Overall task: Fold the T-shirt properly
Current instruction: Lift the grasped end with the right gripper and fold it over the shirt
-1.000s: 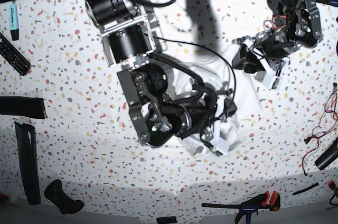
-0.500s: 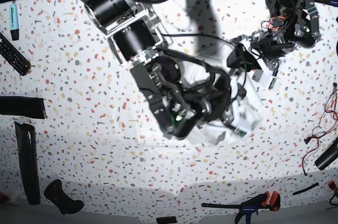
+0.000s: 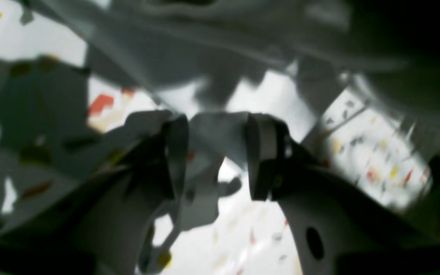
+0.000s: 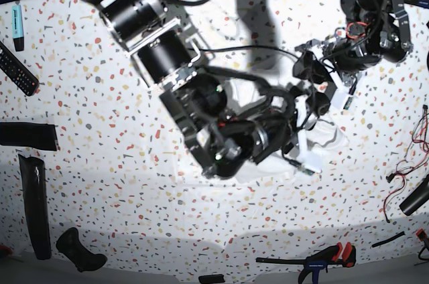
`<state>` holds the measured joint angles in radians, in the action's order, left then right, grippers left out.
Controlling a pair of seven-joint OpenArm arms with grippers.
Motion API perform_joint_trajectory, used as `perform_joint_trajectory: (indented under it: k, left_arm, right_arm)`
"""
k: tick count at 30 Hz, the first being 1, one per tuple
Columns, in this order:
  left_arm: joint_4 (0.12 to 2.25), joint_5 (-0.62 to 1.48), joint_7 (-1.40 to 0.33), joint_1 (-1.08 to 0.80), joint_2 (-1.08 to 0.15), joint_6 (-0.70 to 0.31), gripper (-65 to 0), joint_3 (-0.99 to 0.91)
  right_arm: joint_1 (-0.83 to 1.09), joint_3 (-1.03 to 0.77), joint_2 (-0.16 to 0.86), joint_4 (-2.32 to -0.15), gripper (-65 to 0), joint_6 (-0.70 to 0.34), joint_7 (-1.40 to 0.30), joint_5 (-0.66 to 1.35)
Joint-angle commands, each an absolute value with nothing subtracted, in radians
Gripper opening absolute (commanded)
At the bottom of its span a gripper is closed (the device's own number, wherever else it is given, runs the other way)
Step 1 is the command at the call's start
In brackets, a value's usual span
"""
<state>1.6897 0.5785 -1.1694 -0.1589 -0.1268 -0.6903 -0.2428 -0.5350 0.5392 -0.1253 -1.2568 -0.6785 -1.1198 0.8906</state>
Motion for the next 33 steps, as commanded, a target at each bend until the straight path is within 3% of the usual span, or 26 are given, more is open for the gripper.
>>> perform_joint_trajectory:
  k: [1, 3, 7, 14, 20, 28, 33]
  left_arm:
    - [1.726, 0.592, -1.169, -0.147, -0.149, -0.698, -39.9, -0.242]
    - [1.764, 0.592, -1.191, -0.146, -0.19, -0.698, -39.9, -0.242]
    - [1.851, 0.593, -1.205, -0.147, -0.297, -0.596, -39.9, -0.242]
    - [1.975, 0.595, -1.131, -0.147, -0.419, -0.488, -39.9, -0.242]
    - [2.073, 0.639, -0.872, -0.138, -0.393, -0.525, -39.9, -0.242]
    - [2.074, 0.754, -0.865, -0.072, -0.256, -0.604, -39.9, -0.236]
    - [2.074, 0.761, -0.865, -0.038, -0.207, -0.607, -39.9, -0.139]
  right_arm:
    - [-0.579, 0.541, -0.157, -1.281, -36.8, -0.698, -1.103, 0.985]
    - [-0.603, 0.541, -0.157, -1.281, -36.8, -0.698, -1.114, 1.026]
    - [-0.656, 0.526, -0.157, -1.281, -36.8, -0.698, -1.132, 1.102]
    - [-0.723, 0.313, -0.157, -1.281, -36.8, -0.698, -1.134, 0.988]
    - [-0.72, 0.041, -0.157, -1.28, -36.8, -0.698, -1.073, 0.636]
    - [-0.671, -0.036, 0.015, -1.279, -36.8, -0.698, -1.045, 0.601]
    - [-0.628, -0.036, 0.091, -1.279, -36.8, -0.698, -1.056, 0.601]
